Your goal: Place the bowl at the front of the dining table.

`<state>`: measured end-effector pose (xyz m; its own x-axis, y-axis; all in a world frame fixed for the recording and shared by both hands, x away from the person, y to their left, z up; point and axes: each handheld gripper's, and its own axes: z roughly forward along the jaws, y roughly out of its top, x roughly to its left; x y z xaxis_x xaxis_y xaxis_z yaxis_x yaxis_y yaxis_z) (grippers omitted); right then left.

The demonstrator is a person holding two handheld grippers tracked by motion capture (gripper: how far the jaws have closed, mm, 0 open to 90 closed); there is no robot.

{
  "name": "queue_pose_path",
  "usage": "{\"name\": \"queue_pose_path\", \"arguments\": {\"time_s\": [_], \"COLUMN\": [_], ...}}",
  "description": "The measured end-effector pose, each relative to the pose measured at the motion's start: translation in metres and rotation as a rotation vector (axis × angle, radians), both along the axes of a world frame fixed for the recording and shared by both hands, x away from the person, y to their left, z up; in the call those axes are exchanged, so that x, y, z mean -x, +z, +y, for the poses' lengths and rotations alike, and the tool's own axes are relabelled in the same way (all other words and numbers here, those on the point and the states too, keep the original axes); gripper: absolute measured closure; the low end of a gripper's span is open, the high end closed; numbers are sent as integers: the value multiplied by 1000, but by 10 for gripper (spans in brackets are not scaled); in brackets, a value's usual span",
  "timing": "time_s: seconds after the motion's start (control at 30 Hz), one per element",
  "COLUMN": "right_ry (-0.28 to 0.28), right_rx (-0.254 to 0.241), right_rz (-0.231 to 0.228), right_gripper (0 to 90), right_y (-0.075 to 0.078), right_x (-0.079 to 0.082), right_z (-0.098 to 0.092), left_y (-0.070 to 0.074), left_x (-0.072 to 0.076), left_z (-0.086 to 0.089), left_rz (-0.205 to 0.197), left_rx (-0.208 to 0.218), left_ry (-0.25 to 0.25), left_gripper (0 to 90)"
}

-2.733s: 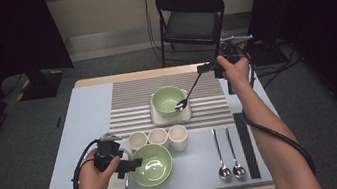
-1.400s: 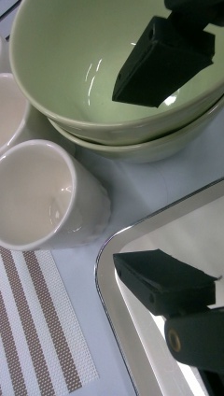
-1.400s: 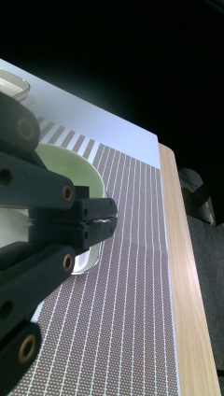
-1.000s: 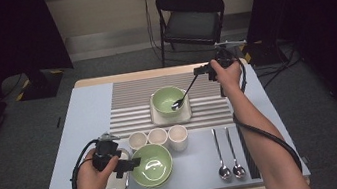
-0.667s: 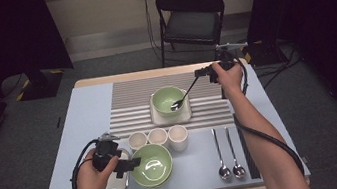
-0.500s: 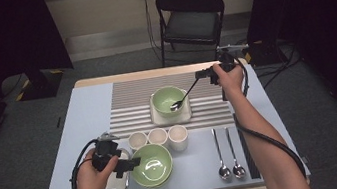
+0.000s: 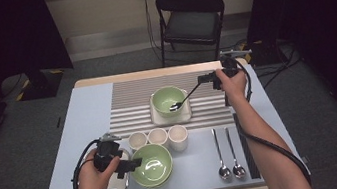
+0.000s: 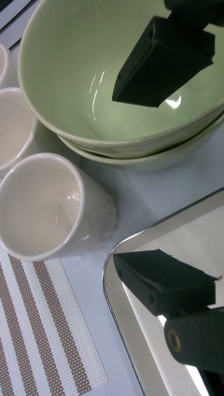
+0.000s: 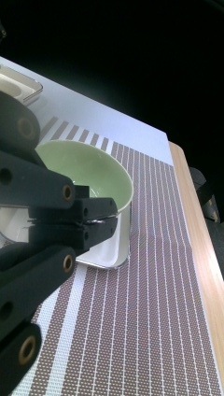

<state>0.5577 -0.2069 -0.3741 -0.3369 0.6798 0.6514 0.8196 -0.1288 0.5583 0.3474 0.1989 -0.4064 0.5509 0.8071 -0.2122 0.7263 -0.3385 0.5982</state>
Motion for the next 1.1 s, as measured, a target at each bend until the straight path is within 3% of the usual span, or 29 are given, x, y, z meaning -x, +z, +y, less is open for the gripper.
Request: {"name": "queue_pose_path", "arguments": {"time_s": [1.1], "right_ry": [2], "right_rx": [-6], "right_rz": [2], "right_gripper": [894], "right_y": [-11], "right_x": [12], "right_z": [4], "left_y": [4], "left_x": [2], "left_z": [0], "left_rz": [-8], "left_rx": [1], "left_ry": [0], "left_gripper": [184]}}
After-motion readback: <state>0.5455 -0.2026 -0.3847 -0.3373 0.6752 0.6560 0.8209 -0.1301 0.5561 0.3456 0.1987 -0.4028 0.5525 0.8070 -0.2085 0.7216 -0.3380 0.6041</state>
